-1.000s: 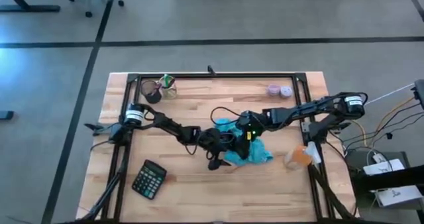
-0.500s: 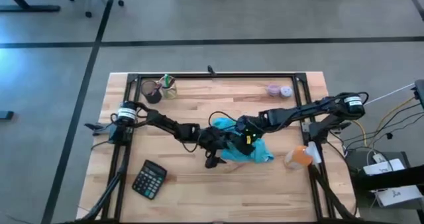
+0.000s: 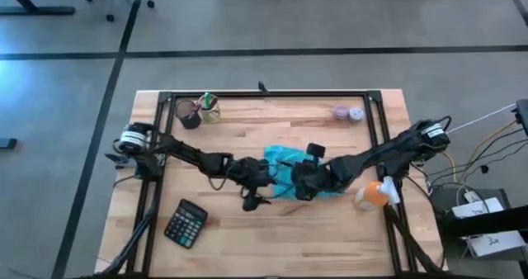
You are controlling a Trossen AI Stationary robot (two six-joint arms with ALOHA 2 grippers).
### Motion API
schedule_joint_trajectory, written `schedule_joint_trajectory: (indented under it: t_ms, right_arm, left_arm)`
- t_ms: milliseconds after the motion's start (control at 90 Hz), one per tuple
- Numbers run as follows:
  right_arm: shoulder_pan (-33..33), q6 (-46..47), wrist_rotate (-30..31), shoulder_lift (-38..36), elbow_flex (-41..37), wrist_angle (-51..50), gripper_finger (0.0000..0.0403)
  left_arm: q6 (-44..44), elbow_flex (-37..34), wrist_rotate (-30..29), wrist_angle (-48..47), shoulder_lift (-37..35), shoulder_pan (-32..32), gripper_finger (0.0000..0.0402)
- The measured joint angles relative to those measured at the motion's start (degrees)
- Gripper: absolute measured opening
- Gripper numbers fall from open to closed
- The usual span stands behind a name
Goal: Apply microfiber cloth
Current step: Wipe the back of the cellphone with the blue microfiber cloth
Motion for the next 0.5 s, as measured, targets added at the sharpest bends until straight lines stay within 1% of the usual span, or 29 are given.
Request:
schedule_joint_trajectory:
  t_ms: [67,156,211,256,289,356,400,433,500]
  right_arm:
    - [1.79,-2.19,4.33,2.89,-0.78,-0.33,0.0011]
    - [4.04,-5.56,10.16,6.96,-1.16,0.02,0.0012]
    - [4.96,-7.06,11.63,9.65,-1.17,0.67,0.0014]
    - [5.42,-7.93,10.75,11.65,-1.15,1.78,0.0019]
    - [5.64,-8.28,9.16,12.99,-0.90,1.65,0.0025]
    - [5.74,-9.25,5.28,14.64,0.41,1.37,0.0041]
    - [5.73,-9.16,3.33,15.31,1.84,1.35,0.0054]
    - [5.72,-8.98,2.26,15.50,2.87,1.20,0.0064]
    - [5.74,-8.88,0.79,15.51,4.63,-0.41,0.0087]
  left_arm:
    - [0.17,-3.73,-3.29,6.06,-3.75,-0.41,0.0348]
    - [0.35,-8.96,-5.77,19.52,-6.87,-0.54,0.0348]
    - [0.28,-11.56,-6.68,27.49,-7.43,-0.58,0.0348]
    - [0.02,-13.15,-8.52,31.54,-7.39,-0.63,0.0348]
    - [-0.54,-13.70,-11.43,32.82,-6.95,-0.63,0.0348]
    - [-1.28,-13.75,-19.27,32.38,-6.12,-0.37,0.0348]
    - [-1.42,-13.46,-22.87,31.21,-5.33,-0.03,0.0348]
    - [-1.66,-12.86,-23.90,30.53,-4.60,0.32,0.0348]
    - [-2.11,-11.53,-23.61,30.01,-2.88,0.71,0.0348]
